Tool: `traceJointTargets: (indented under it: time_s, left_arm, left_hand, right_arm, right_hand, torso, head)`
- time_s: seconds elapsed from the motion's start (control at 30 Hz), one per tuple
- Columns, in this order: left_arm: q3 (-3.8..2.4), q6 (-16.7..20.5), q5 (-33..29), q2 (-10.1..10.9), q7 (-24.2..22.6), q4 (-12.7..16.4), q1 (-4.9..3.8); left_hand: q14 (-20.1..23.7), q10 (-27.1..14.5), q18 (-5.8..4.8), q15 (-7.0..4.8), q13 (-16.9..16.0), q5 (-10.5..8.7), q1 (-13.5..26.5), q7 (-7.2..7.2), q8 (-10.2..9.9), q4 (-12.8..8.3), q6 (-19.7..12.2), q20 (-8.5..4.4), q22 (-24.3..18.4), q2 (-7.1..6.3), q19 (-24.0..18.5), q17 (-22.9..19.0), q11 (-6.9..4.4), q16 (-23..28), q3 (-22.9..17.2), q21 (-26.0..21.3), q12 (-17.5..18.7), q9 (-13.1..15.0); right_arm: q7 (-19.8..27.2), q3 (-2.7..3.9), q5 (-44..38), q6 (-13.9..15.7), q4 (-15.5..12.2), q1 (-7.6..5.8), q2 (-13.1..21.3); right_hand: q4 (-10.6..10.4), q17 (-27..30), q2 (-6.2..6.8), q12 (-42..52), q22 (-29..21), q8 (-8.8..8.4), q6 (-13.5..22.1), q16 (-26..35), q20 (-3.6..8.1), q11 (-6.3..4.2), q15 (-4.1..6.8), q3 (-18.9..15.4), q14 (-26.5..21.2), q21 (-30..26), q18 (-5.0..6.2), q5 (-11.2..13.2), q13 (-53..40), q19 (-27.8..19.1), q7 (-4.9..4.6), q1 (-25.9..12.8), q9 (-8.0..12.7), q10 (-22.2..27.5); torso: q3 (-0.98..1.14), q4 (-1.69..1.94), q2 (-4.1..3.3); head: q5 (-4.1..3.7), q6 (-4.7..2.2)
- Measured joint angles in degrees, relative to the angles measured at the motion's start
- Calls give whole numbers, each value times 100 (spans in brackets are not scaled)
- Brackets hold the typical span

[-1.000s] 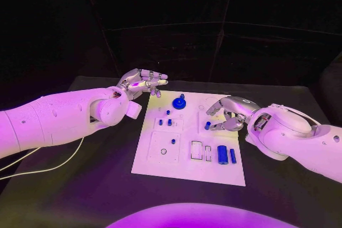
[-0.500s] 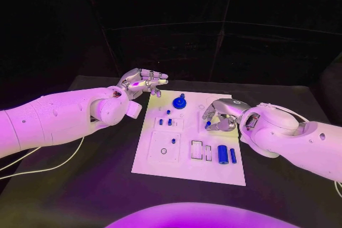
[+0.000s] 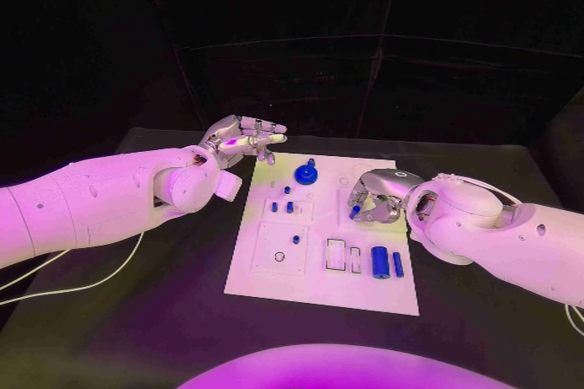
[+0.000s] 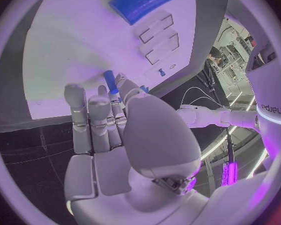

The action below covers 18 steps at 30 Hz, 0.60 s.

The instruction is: Assemble the parts on the task board

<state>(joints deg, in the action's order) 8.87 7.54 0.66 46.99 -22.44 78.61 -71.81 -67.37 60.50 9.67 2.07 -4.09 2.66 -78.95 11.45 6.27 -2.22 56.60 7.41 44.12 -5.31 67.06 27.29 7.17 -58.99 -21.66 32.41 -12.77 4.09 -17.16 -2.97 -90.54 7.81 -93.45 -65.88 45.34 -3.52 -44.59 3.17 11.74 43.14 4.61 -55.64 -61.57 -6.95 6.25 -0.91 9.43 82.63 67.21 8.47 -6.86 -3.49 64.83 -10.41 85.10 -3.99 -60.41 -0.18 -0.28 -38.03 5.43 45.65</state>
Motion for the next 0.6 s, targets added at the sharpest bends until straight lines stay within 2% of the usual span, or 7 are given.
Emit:
traceJointTargets:
  time_s: [0.3, 0.4, 0.47, 0.6]
  left_arm:
    - [0, 0, 0, 0, 0, -4, 0]
    - [0, 0, 0, 0, 0, -5, 0]
    - [0, 0, 0, -1, 0, -6, 0]
    - [0, 0, 0, 0, 0, -8, 0]
  left_hand:
    - [0, 0, 0, 0, 0, 0, 0, 0, 0, 0, 0, 0, -3, 0, 0, 0, 0, 0, 0, 0, 0, 0]
    - [0, -21, 0, 0, 0, 0, 0, 0, 0, 0, 0, 0, -6, 0, 0, 0, 21, 0, 0, 0, 0, 0]
    - [0, -21, 0, 0, 0, 0, 0, 0, 0, 0, 0, 0, -5, 0, 0, 0, 21, 0, 0, 0, 0, 0]
    - [0, -21, 0, 0, 0, 0, 0, 0, 0, 0, 0, 0, -5, 0, 0, 0, 21, 0, 0, 0, 0, 0]
  right_arm:
    - [-25, -2, -70, -67, 69, 11, -50]
    - [-25, -2, -86, -67, 69, 18, -59]
    - [-20, -3, -96, -64, 70, 22, -65]
    - [-7, -3, -108, -56, 71, 26, -71]
  right_hand:
    - [-34, -28, 0, -65, 16, 0, -165, -6, -8, -4, 0, 143, 0, 6, 0, 0, 0, 8, 1, 0, 1, -70]
    - [-67, -204, 1, -66, 216, 36, -289, -151, 8, -51, 52, 240, 51, 136, 0, 0, -9, 138, 63, 0, -2, -262]
    - [-91, -303, 1, -65, 332, 55, -361, -226, 32, -93, 48, 304, 71, 203, 0, 0, -10, 196, 89, 0, -5, -340]
    - [-143, -413, 1, -65, 476, 54, -412, -307, 51, -121, 62, 394, 103, 290, -1, 0, -9, 255, 99, 0, -4, -453]
  torso:
    - [-1, -1, 1]
    - [-1, -1, 1]
    - [-2, -1, 2]
    - [-3, -1, 3]
  head:
    - [-4, 2]
    - [-4, 2]
    - [-4, 2]
    - [-4, 8]
